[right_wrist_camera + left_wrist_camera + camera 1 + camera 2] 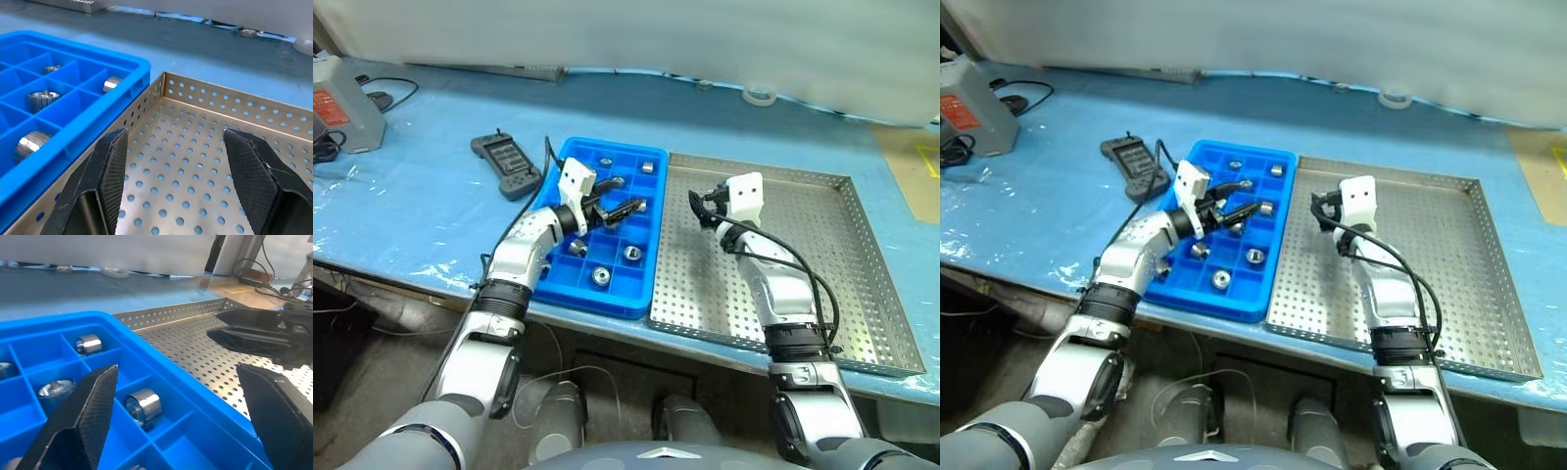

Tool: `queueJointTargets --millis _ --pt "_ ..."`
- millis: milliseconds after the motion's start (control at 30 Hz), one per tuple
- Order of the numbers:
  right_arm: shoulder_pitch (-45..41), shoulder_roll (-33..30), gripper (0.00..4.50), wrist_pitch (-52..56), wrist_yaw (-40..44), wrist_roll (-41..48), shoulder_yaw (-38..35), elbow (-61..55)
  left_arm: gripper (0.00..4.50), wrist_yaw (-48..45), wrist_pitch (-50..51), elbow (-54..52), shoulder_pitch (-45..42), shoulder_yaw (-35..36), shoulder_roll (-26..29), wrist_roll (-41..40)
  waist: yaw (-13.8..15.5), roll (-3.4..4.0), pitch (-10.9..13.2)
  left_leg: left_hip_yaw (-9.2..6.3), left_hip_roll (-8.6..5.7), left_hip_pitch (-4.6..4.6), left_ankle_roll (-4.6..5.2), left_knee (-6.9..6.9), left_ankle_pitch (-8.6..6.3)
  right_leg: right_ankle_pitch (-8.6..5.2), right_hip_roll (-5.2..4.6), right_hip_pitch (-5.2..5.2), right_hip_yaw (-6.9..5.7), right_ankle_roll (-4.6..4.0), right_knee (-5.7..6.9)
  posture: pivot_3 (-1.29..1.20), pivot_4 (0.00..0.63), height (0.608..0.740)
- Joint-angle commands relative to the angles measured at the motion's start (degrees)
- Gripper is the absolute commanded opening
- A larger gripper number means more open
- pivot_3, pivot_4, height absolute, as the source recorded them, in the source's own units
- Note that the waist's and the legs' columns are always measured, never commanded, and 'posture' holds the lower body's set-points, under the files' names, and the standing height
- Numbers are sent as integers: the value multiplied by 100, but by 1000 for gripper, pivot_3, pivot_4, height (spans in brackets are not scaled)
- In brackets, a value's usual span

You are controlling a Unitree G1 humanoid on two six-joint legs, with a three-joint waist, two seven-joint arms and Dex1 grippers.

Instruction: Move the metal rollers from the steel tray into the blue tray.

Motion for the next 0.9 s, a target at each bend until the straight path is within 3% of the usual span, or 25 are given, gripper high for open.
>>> queueJointTargets --millis 33,900 --pt "-51 -61 3200 117 39 98 -73 -415 4071 -115 -127 37 -168 70 14 -64 -7 0 0 0 0 -1 0 0 0 0 0 -1 0 0 1 -111 150 740" --pt "-355 -42 3200 -21 153 -9 159 -155 4071 -175 -113 -236 -42 37 -121 -43 6 1 1 2 0 -6 4 -1 -2 0 -1 -2 -1 0 1 -32 150 740"
